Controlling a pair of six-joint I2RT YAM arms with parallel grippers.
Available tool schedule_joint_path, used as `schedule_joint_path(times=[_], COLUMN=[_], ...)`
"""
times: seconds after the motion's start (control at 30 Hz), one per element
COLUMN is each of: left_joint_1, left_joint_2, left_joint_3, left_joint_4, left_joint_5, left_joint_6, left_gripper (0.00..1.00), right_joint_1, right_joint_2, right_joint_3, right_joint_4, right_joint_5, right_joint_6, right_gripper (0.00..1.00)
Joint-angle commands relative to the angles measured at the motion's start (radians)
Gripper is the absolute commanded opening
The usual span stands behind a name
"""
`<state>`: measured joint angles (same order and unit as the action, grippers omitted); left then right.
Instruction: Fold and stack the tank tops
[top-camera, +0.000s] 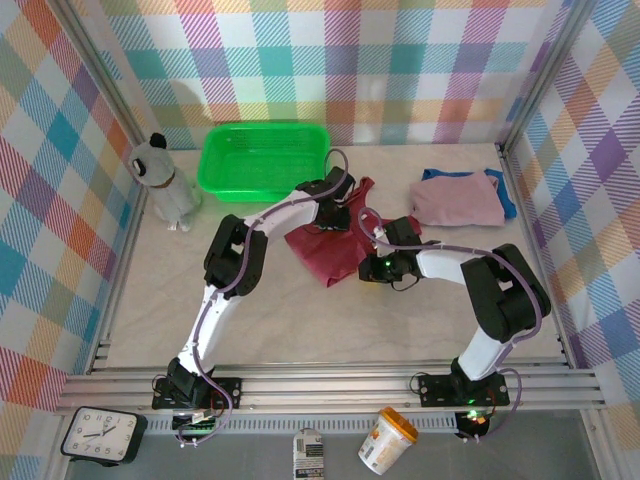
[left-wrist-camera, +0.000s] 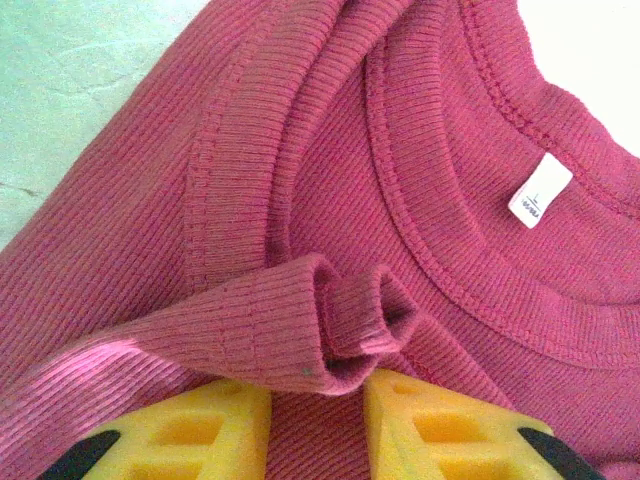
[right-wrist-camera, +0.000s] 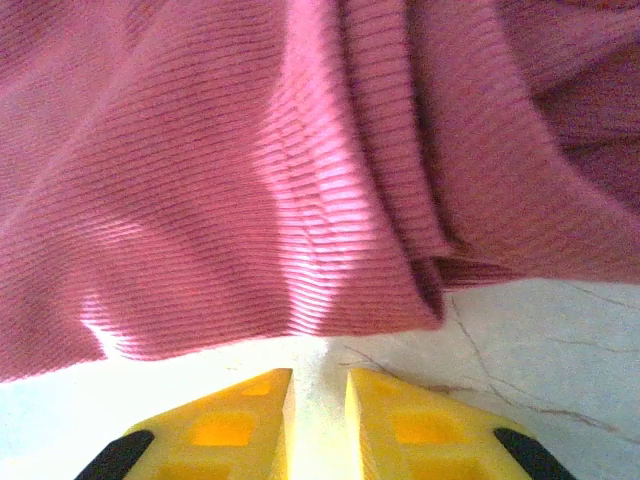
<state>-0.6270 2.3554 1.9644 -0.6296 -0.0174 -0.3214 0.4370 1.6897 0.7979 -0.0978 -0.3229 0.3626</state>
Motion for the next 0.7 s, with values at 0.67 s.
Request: schedule_joint_path(times=[0.67], left_joint_1=[0.031], left_joint_2=[-0.337], left_joint_3=[-0.315], left_joint_4=[-0.169], left_joint_5=[-0.181], left_joint_6=[0.116], left_gripper=[0.42], right_joint_1=[0.222], right_joint_2=[-0.03], right_joint_3=[0.082], right_joint_4=[0.213], right_joint_5=[-0.036], right_joint_6=[-0.274], right_gripper=[0.52])
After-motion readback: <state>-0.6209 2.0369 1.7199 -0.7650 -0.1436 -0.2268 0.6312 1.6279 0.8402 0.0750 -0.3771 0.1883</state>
